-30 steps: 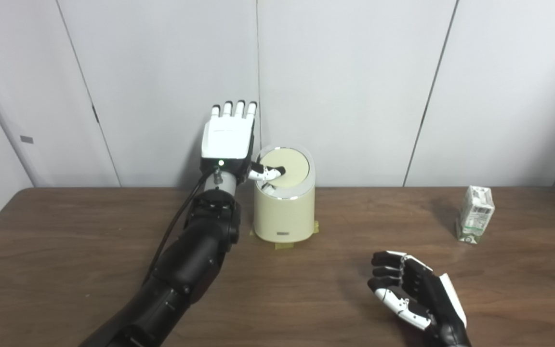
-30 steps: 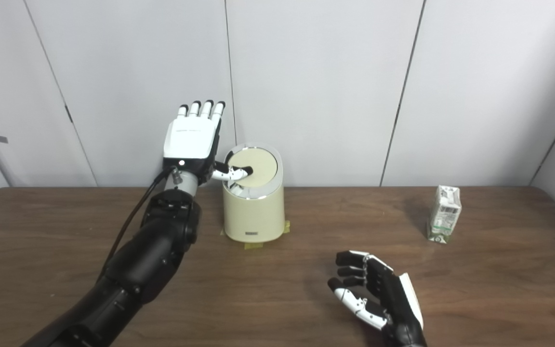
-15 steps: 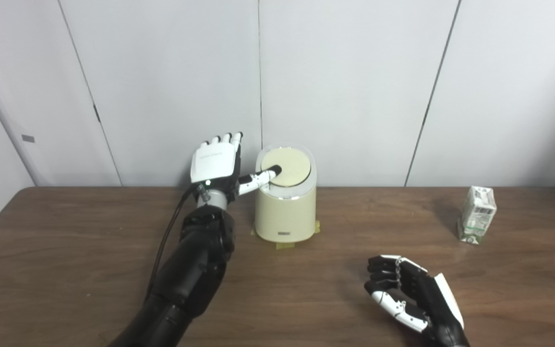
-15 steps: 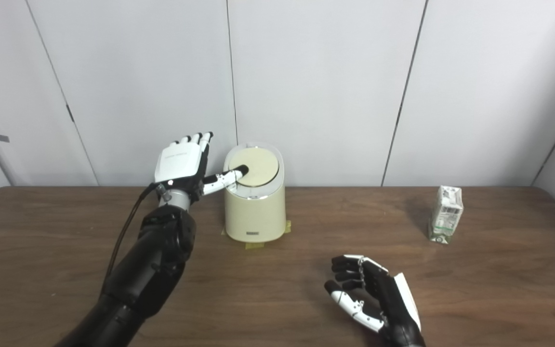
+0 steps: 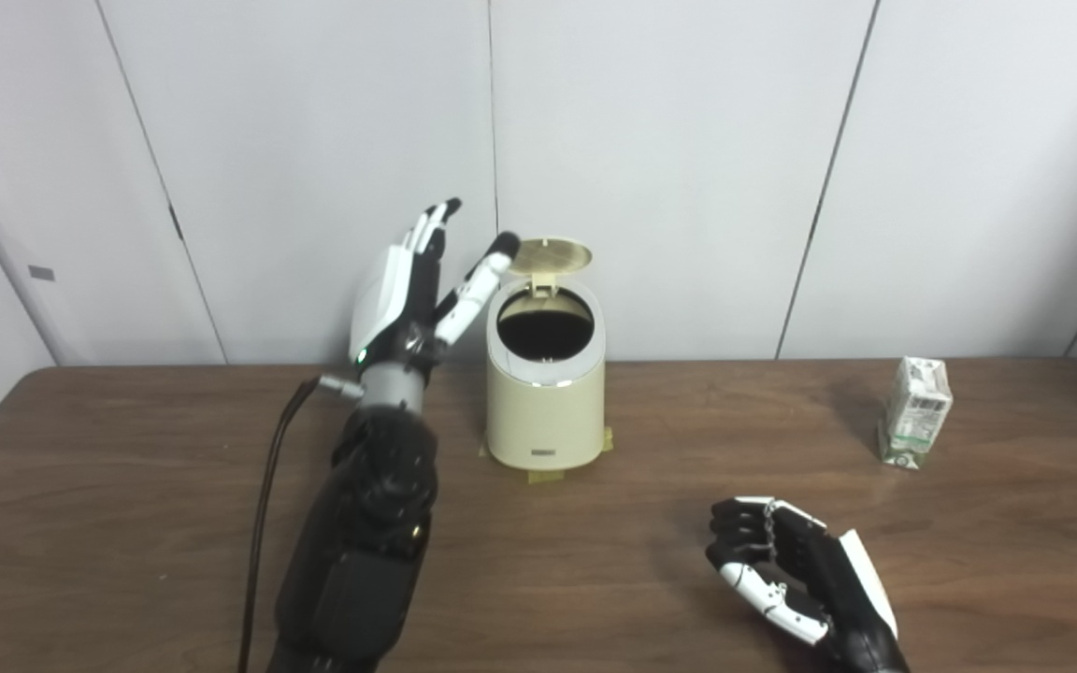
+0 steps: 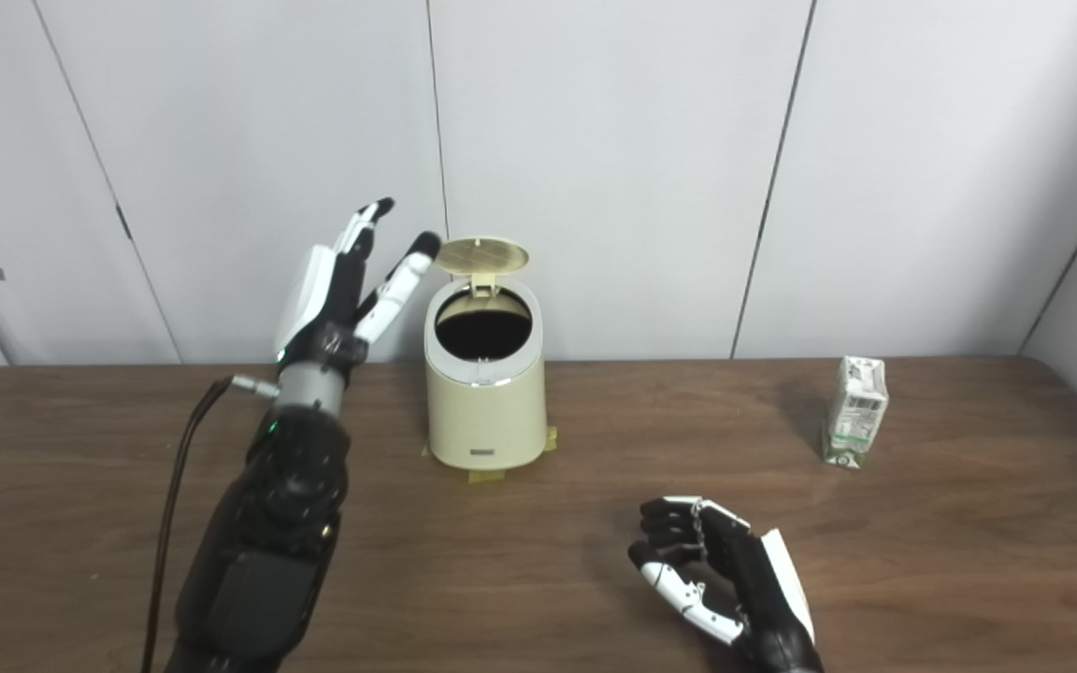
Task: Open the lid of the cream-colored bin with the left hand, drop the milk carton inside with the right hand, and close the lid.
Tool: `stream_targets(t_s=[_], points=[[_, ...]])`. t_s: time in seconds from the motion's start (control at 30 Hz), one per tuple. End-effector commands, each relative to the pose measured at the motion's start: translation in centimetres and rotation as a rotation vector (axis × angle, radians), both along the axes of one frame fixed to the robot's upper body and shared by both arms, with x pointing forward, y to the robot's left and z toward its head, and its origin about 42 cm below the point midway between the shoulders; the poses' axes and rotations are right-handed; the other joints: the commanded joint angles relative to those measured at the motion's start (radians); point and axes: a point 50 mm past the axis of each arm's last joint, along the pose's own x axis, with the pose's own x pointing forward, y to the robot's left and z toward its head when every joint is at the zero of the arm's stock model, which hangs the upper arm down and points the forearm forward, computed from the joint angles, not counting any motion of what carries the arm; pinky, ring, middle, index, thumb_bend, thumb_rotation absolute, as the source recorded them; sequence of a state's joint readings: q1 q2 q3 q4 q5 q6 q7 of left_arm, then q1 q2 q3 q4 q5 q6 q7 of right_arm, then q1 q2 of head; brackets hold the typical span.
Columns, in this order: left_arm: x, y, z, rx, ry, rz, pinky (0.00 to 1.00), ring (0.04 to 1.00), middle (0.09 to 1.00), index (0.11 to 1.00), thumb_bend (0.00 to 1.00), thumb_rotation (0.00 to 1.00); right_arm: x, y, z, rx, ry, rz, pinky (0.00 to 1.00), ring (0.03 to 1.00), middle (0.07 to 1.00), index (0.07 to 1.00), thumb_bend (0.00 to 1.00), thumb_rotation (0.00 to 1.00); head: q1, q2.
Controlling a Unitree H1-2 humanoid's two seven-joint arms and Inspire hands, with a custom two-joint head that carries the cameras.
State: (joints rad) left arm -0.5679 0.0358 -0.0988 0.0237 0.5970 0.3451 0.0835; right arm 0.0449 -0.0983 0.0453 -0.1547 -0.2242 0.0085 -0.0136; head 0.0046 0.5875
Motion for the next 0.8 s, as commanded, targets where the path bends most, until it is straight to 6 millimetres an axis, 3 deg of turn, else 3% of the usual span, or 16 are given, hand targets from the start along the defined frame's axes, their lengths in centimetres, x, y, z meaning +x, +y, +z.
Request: stream_targets(t_s=[0.0,0.17,0.33,0.43,0.5,0.6,0.77], points=[[-0.9,1.7,2.3,-0.026,-0.149,0.021,1.00,1.000,1.000,0.956,0.49,1.00,0.8,0.1,1.5,-0.001,-0.086,0.023,0.56,0.631,0.643,0.632,0.30,0.41,0.002,0.001],[-3.7,4.7,0.7,-0.140,-0.186,-0.005,1.00,1.000,1.000,0.967,0.37,1.00,0.7,0.1,1.5,0.000,-0.083,0.020,0.57,0.639,0.651,0.631,0.30,0.44,0.000,0.001],[-6.8,6.7,-0.7,-0.367,-0.258,-0.140,0.94,0.960,0.947,0.931,0.26,1.00,0.6,0.2,1.7,0.083,-0.082,0.010,0.56,0.636,0.660,0.639,0.30,0.33,0.001,0.004],[-9.2,7.8,-1.9,-0.493,-0.245,-0.187,0.84,0.885,0.892,0.890,0.28,0.94,0.5,0.1,2.6,0.129,-0.099,-0.002,0.59,0.661,0.679,0.647,0.30,0.28,0.003,0.006],[-10.4,8.1,-2.4,-0.518,-0.229,-0.197,0.80,0.855,0.874,0.870,0.30,0.91,0.6,0.0,3.1,0.128,-0.126,-0.006,0.58,0.656,0.677,0.644,0.28,0.29,0.004,0.008],[-12.7,8.7,-3.7,-0.558,-0.191,-0.203,0.80,0.841,0.864,0.852,0.31,0.85,0.7,-0.2,4.3,0.200,-0.171,0.005,0.59,0.663,0.683,0.653,0.28,0.30,0.002,0.006],[-15.0,8.9,-5.3,-0.583,-0.169,-0.192,0.81,0.832,0.845,0.838,0.28,0.86,0.9,-0.8,6.7,0.210,-0.240,0.023,0.58,0.655,0.674,0.648,0.28,0.32,0.001,0.004]])
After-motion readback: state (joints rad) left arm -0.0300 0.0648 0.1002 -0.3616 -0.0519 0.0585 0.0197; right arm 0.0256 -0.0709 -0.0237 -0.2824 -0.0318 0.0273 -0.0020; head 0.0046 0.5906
